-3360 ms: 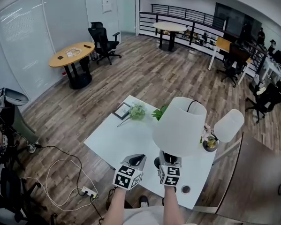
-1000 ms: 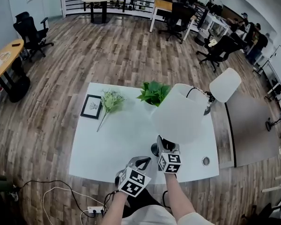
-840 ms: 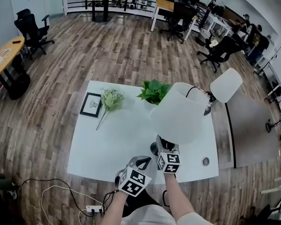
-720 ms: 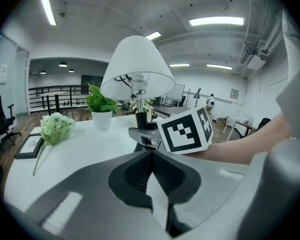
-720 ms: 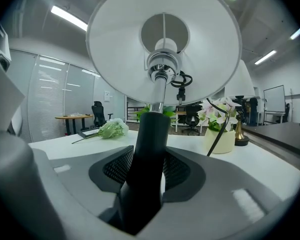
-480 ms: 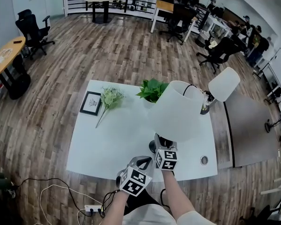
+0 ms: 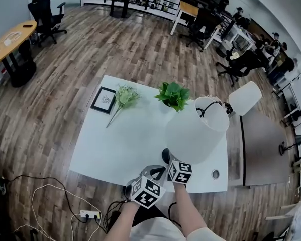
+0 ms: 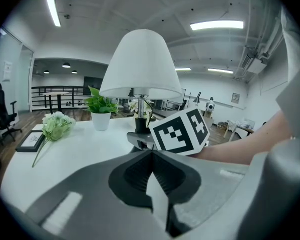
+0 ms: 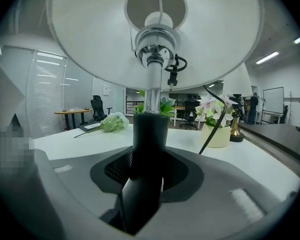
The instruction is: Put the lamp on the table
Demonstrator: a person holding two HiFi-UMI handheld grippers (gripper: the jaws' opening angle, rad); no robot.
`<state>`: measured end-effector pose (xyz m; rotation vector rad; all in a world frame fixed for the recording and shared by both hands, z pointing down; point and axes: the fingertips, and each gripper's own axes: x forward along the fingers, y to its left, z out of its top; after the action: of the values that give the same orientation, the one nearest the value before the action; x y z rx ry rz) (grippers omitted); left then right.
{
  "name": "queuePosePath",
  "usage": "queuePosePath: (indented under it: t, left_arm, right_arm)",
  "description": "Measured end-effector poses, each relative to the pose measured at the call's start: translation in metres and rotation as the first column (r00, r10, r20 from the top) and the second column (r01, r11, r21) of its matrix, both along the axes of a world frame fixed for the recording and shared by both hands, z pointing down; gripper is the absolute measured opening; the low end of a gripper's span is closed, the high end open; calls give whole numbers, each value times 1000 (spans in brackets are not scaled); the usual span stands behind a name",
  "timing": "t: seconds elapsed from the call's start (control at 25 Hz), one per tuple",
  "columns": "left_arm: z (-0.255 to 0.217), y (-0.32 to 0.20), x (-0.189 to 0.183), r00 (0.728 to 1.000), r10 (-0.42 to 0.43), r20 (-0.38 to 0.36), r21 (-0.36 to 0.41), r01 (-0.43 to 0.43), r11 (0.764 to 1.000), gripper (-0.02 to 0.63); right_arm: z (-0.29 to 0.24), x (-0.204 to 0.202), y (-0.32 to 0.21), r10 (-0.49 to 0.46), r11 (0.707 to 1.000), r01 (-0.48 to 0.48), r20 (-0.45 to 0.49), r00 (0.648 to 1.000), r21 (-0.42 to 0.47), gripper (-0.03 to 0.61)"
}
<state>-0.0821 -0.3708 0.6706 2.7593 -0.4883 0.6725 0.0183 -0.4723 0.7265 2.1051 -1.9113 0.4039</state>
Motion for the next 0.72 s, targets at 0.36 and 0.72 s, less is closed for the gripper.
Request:
queuePosePath:
  t: [0.36, 0.72]
  left_arm:
    - [4, 5, -10, 999, -30, -21, 8, 30, 1000, 0]
    - [-2, 4, -24, 997, -73, -34, 19, 73, 997, 0]
  right_arm:
    - [2, 2, 5, 18, 1000, -18, 3, 1000, 4, 172]
    - [5, -1, 11, 24, 1000, -24, -21, 1000, -20, 172]
